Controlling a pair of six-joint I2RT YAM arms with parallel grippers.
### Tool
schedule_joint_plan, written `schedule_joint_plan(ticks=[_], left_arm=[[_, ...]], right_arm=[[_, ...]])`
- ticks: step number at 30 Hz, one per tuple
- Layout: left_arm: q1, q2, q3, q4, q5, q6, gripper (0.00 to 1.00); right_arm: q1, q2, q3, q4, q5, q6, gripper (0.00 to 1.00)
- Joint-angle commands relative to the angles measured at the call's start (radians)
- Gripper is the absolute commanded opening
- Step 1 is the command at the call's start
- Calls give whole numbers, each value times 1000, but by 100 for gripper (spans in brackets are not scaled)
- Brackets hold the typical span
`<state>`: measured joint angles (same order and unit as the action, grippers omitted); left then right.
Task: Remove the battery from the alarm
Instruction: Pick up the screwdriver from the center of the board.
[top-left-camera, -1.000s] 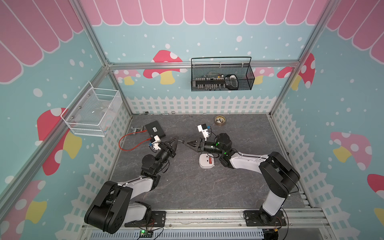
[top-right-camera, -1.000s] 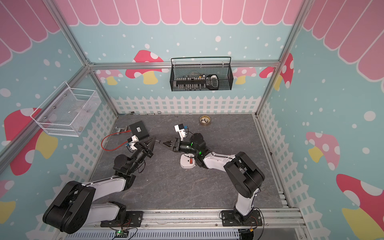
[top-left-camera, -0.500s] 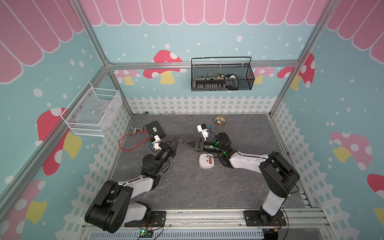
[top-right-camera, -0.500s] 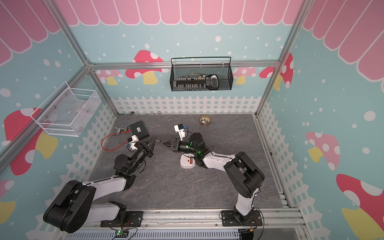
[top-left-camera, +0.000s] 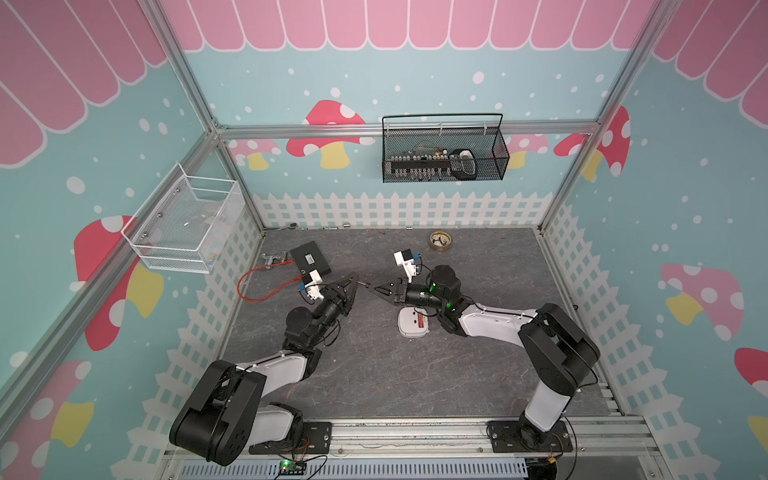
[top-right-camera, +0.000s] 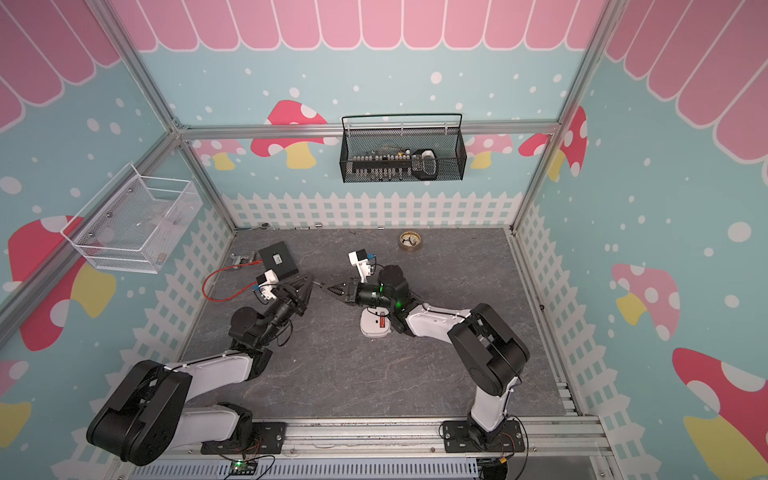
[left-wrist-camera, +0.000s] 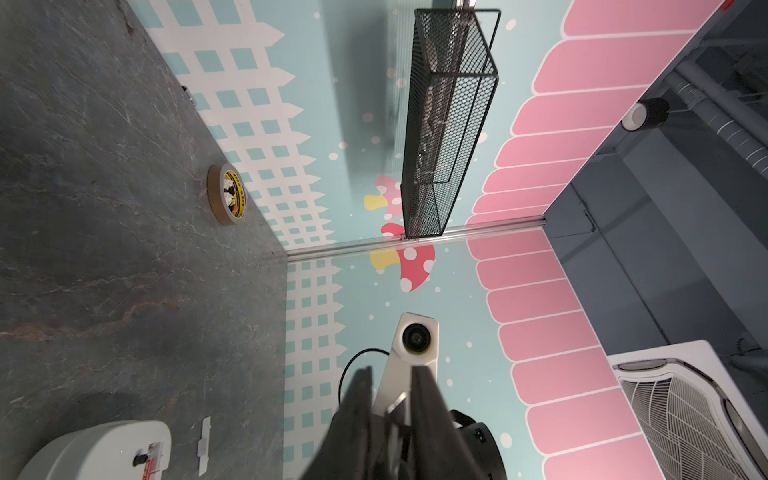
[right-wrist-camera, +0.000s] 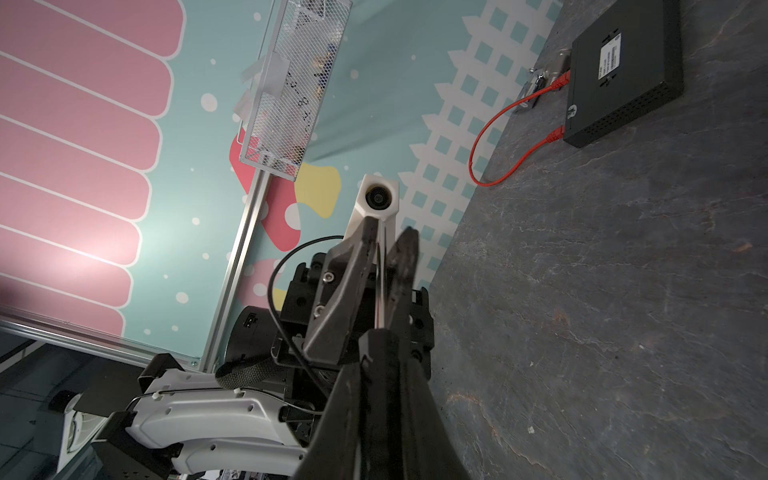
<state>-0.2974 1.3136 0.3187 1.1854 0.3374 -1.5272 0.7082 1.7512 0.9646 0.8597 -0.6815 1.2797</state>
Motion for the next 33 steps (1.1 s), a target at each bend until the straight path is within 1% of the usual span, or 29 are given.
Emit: schedule_joint_plan(ticks=[1, 2, 3, 4, 6, 8, 9, 10, 11, 12, 13, 14, 15, 17, 19, 22, 26, 33], left_arm=[[-6, -66, 75, -133, 93, 109, 70], [-5, -95, 97, -197, 92, 149, 79], [-3, -133, 122, -269, 87, 196, 84], [1, -171, 153, -341, 81, 241, 87], [12, -239, 210, -480, 71, 320, 97], [25, -303, 293, -677, 68, 426, 99], [26, -315, 337, -769, 64, 477, 99], [17, -318, 401, -914, 58, 557, 99], [4, -305, 454, -1016, 52, 612, 99], [-25, -276, 510, -1130, 31, 685, 99], [-70, -229, 562, -1277, -36, 755, 99], [-112, -182, 601, -1372, -107, 804, 99], [-175, -120, 623, -1443, -152, 832, 99], [-235, -14, 620, -1495, -179, 849, 99], [-304, 77, 604, -1503, -262, 843, 99], [-358, 173, 616, -1505, -312, 838, 99], [-409, 285, 694, -1567, -388, 845, 99], [-471, 412, 795, -1578, -392, 847, 99]], right_arm=[[1, -101, 12, -122, 42, -126, 0], [-4, -129, 9, -175, 65, -159, 0], [-10, -157, 5, -222, 88, -188, 0], [-19, -196, 2, -288, 123, -217, 0], [-37, -261, -4, -400, 200, -263, 0], [-74, -345, -13, -517, 297, -294, 0], [-92, -380, -12, -589, 345, -304, 0], [-117, -433, -9, -676, 414, -330, 0], [-137, -470, -5, -738, 468, -349, 0], [-156, -503, 5, -802, 518, -369, 0], [-183, -534, 23, -873, 558, -395, 0], [-202, -554, 42, -925, 589, -417, 0], [-219, -575, 58, -973, 621, -442, 0], [-241, -606, 91, -1042, 662, -480, 0], [-261, -626, 123, -1094, 698, -511, 0], [-278, -646, 155, -1143, 722, -540, 0], [-295, -656, 169, -1157, 710, -562, 0], [-312, -669, 143, -1146, 675, -569, 0]])
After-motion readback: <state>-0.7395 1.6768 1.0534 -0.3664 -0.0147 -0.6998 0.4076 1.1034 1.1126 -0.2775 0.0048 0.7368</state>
